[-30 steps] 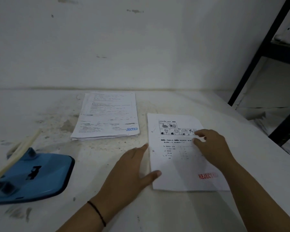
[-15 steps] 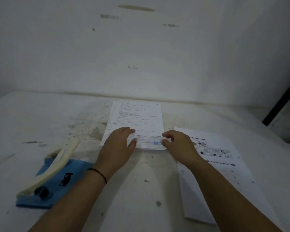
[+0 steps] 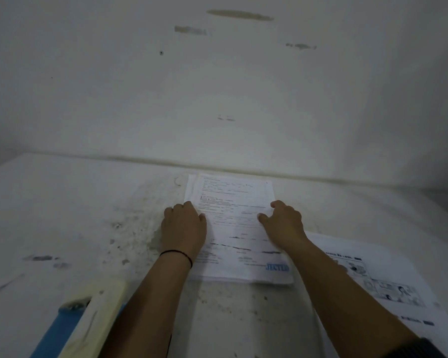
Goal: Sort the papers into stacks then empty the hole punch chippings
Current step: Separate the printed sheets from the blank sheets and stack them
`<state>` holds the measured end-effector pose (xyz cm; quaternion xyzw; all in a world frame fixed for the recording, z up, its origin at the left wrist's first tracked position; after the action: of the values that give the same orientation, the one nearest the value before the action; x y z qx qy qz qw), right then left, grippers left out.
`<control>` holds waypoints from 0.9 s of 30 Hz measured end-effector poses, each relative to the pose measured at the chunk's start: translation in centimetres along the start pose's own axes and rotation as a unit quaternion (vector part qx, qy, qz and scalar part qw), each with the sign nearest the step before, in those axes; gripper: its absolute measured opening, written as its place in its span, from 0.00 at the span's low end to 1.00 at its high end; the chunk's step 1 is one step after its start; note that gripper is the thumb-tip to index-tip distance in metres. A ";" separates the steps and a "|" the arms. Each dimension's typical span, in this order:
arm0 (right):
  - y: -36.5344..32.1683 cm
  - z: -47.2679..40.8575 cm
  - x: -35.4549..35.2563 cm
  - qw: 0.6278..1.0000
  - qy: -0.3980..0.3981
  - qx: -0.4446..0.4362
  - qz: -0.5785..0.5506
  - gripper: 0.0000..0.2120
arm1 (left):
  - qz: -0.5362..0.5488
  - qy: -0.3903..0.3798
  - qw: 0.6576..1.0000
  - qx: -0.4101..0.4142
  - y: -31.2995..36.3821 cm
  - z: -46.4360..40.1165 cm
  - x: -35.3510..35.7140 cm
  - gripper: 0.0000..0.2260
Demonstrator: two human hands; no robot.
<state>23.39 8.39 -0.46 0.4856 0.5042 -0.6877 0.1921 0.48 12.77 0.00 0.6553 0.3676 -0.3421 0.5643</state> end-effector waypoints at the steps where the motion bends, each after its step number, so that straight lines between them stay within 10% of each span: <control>1: 0.1 -0.2 0.2 1.000 0.000 0.006 0.007 0.26 | 0.007 0.003 1.000 -0.006 -0.1 -0.1 0.0 0.18; 14: 0.0 -0.5 0.0 0.992 0.034 0.036 -0.120 0.26 | 0.120 0.046 0.991 -0.033 -0.1 0.1 -0.4 0.19; 27: 2.2 -0.5 -2.2 0.937 0.070 0.079 -0.334 0.31 | 0.420 0.117 0.900 -0.003 0.9 0.0 -3.5 0.19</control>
<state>26.29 7.39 0.25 0.3498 0.5934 -0.7143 -0.1236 -0.49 12.37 3.40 0.7824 0.1227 0.0066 0.6106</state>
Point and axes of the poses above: each hand's wrist, its own z-axis away from the middle knuckle, its own x-axis out of the palm, y = z × x, the point moved 10 cm from there along -z, towards the middle knuckle, and after that the axes turned 1 degree about x, right-handed, at the moved point
